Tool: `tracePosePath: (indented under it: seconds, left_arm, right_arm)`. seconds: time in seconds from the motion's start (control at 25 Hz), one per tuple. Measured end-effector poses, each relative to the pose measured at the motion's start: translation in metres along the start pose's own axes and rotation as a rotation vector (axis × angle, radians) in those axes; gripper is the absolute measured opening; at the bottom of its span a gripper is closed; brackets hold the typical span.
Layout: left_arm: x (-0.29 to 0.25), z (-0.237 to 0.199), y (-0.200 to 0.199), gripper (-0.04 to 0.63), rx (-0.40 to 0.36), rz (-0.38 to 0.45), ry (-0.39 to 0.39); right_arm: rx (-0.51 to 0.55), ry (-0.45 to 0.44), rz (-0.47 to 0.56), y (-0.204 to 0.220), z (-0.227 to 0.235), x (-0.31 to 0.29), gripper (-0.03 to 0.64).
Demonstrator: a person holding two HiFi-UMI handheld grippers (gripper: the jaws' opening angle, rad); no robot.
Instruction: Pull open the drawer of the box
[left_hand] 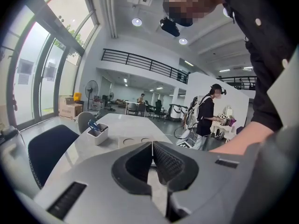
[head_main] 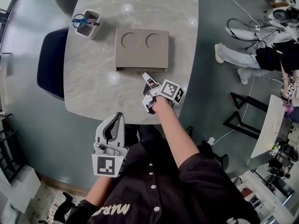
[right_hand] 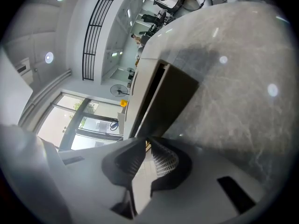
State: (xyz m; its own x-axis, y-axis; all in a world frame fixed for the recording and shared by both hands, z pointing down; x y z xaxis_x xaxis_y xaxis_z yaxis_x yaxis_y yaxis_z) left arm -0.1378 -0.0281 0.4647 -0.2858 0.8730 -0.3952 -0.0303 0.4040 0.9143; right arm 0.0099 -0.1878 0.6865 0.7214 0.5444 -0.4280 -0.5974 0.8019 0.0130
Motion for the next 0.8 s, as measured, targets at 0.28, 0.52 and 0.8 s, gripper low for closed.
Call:
tracePosePath:
  seconds: [0.28,0.52,0.8]
  left_arm:
    - [0.002,0.001,-0.007,0.017,-0.025,0.012,0.001]
    - [0.002,0.000,-0.017,0.017,-0.045,0.087,-0.004]
    - [0.006,0.006,-0.025,0.017,-0.052,0.094,-0.002]
  right_arm:
    - [-0.007,0.016,-0.021,0.014,0.007,0.009,0.029]
    - [-0.012,0.034,-0.029,0.027,0.016,0.018,0.029]
    - [-0.019,0.041,-0.033,0.041,0.018,0.033,0.029]
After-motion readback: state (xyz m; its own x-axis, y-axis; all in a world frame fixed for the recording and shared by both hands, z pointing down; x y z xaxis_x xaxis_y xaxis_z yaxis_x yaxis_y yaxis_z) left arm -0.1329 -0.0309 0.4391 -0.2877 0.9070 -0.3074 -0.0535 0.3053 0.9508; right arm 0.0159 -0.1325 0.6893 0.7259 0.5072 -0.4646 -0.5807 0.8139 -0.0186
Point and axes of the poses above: the fingertips, and each gripper's own axes: x backward along the fingers, z to its right, y out of its underside, the point moved 6 cm from there along x, backward along the fingers, and after that the axes turned 6 degrees about -x, right-handed, at the moved point
